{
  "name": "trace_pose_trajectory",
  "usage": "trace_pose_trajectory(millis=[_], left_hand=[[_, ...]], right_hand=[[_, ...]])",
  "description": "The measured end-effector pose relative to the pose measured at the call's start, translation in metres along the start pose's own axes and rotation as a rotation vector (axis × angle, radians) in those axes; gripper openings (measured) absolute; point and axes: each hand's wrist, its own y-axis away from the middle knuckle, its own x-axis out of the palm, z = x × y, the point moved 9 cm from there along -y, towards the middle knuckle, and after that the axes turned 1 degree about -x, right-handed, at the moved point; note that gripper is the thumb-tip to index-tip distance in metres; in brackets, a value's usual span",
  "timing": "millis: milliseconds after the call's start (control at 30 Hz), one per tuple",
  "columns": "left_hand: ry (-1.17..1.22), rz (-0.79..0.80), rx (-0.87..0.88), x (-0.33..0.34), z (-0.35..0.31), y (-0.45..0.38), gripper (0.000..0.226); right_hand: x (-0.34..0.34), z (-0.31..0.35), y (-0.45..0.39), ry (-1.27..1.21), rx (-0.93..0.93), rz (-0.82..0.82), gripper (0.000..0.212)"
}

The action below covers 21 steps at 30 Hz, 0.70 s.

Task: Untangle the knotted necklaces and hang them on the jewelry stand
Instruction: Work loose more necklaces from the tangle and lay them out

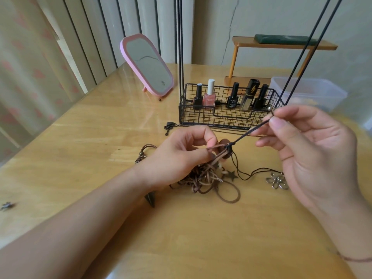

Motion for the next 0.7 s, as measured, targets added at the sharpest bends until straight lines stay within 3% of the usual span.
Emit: trace_pose_trajectory(millis=[167, 267, 367, 467, 700], left_hand=[[-0.107, -0.027, 0.061, -0.004, -0.005, -0.001, 0.025], [-0.050, -0.020, 0.054, -0.003, -0.008, 0.000, 0.024], [0.053, 0.008, 0.025, 0.001, -0.009, 0.002, 0.019], [0.003, 0.024, 0.010, 0.008, -0.008, 0.001, 0.009], [-0.023, 0.039, 0.031, 0.013, -0.007, 0.003, 0.009]], right_hand=[[-0.009, 0.005, -0.003, -0.057, -0.034, -0.046, 0.014], [-0.012, 0.007, -0.003, -0.056, -0.047, -0.062, 0.012], [-0.002, 0.002, -0.001, 0.024, -0.010, -0.014, 0.016], [0.010, -0.004, 0.003, 0.024, 0.046, 0.069, 0.019], [0.015, -0.007, 0.003, 0.081, 0.069, 0.185, 0.037]])
